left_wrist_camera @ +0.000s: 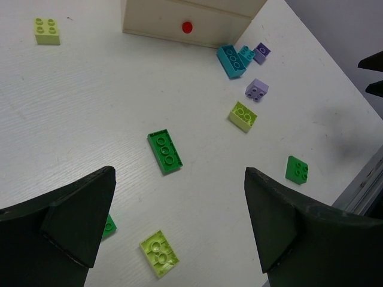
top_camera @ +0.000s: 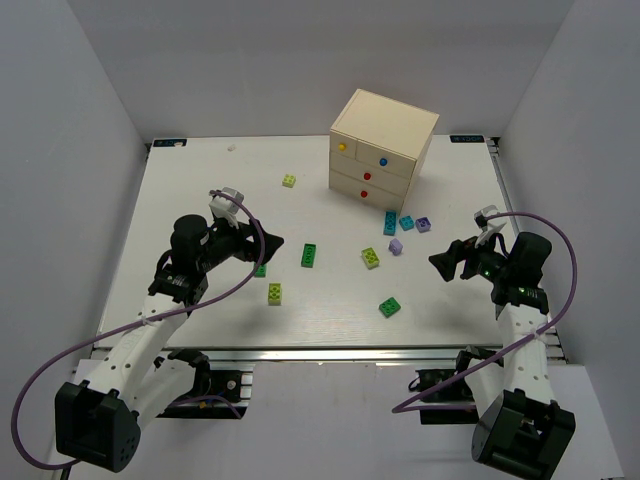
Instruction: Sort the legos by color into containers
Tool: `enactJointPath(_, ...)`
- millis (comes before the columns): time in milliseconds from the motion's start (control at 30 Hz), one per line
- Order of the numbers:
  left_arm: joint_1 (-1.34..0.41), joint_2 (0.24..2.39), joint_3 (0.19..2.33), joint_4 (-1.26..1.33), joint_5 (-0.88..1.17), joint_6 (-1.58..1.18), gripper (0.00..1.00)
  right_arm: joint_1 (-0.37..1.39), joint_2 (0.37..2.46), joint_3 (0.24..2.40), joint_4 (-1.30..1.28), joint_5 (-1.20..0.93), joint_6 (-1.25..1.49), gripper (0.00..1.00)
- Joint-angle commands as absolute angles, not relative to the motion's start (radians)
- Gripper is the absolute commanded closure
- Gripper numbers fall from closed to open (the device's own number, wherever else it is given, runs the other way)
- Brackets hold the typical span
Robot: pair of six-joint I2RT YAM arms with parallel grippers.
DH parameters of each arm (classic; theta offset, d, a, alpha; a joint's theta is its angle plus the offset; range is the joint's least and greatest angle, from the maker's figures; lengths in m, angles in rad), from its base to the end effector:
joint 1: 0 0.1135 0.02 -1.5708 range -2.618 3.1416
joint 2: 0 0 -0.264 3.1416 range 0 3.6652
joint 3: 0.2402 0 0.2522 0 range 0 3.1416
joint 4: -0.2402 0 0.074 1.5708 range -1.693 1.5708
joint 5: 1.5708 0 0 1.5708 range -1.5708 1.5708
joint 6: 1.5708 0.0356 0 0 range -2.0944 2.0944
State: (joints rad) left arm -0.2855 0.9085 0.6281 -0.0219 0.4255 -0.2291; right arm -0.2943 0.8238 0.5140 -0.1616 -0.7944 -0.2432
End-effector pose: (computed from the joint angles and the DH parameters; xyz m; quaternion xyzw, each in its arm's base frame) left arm 0.1986 -0.0736 0.2799 0.1473 0.7835 -0.3119 0.5169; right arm 0.1800 -0.0280 0.2447 -0.1819 0.7912 0.1901 0.5521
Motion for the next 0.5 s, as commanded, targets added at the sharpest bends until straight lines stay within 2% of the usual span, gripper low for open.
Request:
enactJointPath(0,-0.290,0.896,0.615,-0.011,0.413,-0.216,0.02,-0.296,0.810,0.520,-0.149,-0.828,-0.244,0.16)
enactJointPath(467,-0.290,0.894,0.617,-0.015,0.402,-0.213,0.02,-0.296,0.811,0.512,-0.147,-0.825,-0.241,0.17)
